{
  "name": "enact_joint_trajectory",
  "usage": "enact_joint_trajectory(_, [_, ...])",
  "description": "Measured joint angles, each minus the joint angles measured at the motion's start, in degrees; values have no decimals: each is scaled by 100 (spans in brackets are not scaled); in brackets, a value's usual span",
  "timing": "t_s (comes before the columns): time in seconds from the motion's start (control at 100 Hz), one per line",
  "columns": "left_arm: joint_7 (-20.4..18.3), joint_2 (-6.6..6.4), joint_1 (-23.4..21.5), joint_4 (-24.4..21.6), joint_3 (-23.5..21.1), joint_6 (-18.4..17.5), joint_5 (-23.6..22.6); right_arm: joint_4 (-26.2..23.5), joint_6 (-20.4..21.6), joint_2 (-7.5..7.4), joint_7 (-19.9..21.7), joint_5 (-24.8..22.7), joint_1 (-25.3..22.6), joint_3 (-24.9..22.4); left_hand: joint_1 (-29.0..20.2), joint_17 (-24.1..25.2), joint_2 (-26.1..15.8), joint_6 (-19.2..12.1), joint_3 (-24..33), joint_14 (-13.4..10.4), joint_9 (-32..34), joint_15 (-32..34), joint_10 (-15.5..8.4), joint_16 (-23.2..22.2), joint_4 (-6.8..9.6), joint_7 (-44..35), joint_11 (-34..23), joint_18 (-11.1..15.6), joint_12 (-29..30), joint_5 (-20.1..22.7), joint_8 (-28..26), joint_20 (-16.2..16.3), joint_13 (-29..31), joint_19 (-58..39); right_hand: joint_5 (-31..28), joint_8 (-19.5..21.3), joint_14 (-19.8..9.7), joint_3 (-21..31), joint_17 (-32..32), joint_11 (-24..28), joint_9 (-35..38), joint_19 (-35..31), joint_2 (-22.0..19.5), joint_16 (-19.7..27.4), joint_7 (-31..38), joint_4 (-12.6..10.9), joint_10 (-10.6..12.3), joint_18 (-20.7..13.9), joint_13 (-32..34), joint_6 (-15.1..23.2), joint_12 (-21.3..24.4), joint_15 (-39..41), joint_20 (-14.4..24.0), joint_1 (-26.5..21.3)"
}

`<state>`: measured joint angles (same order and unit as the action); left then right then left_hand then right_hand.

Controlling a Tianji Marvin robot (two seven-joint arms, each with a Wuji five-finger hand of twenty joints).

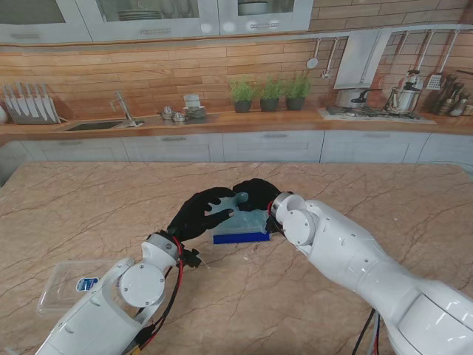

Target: Fold the bubble film and place it into the plastic crate

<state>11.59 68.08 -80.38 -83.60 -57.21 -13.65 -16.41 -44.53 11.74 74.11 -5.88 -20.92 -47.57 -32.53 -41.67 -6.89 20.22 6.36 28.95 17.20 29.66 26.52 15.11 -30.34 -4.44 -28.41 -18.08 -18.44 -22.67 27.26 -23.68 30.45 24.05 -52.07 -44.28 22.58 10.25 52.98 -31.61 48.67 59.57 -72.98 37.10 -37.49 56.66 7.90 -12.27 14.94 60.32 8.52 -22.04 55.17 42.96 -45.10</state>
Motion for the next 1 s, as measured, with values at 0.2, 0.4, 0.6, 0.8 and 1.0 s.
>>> enact_joint_trajectory(0.2, [-70, 63, 268, 255, 257, 343, 72, 171, 11, 66, 21, 46, 38, 88, -84, 16, -137, 147, -146, 75, -281, -14, 154, 0, 108, 104, 243, -1, 324, -72, 84, 0, -5, 0, 10, -19, 3, -26, 42, -59, -56, 7, -32, 0, 0, 0, -2, 0, -9, 0, 1, -67, 0, 1])
enact_joint_trajectory(0.4, [-211, 121, 445, 421, 399, 642, 367, 171, 35, 68, 79, 61, 23, 61, -148, 84, -312, 290, -352, 170, -750, -56, 343, 27, 111, 292, 291, 1, 744, -140, 223, -8, -226, 0, 14, -78, 37, -406, 168, -68, -125, 196, -59, 0, -5, -41, -7, 0, -115, 0, 2, -199, 0, 114])
enact_joint_trajectory(0.6, [-368, 139, 583, 559, 519, 816, 458, -208, 33, -81, 126, -54, -110, -97, -238, 127, -321, 441, -540, 240, -1159, 86, 531, 32, 111, 631, 356, 4, 923, -140, 493, -104, -238, -52, 85, -83, 45, -631, 178, -69, -195, 209, -59, 0, -18, -41, -10, 0, -166, -12, 1, -209, 0, 181])
enact_joint_trajectory(0.8, [-450, 165, 681, 633, 594, 992, 565, -442, -41, -202, 274, -146, -182, -210, -288, 132, -379, 536, -631, 284, -1159, 290, 535, -81, 112, 737, 356, 21, 925, -280, 581, -47, -238, -221, 337, -84, 62, -632, 409, -286, -514, 331, -59, 4, -172, -41, -51, 2, -495, -55, 1, -445, 0, 303])
enact_joint_trajectory(1.0, [-594, 163, 747, 662, 618, 1061, 568, -641, -205, -284, 342, -206, -260, -340, -288, 132, -450, 538, -749, 290, -1144, 364, 588, -150, 112, 737, 356, 26, 928, -317, 644, 11, -238, -293, 610, 110, 82, -762, 774, -620, -1050, 712, -59, 14, -653, -41, -78, 8, -1017, -66, 1, -879, 0, 669])
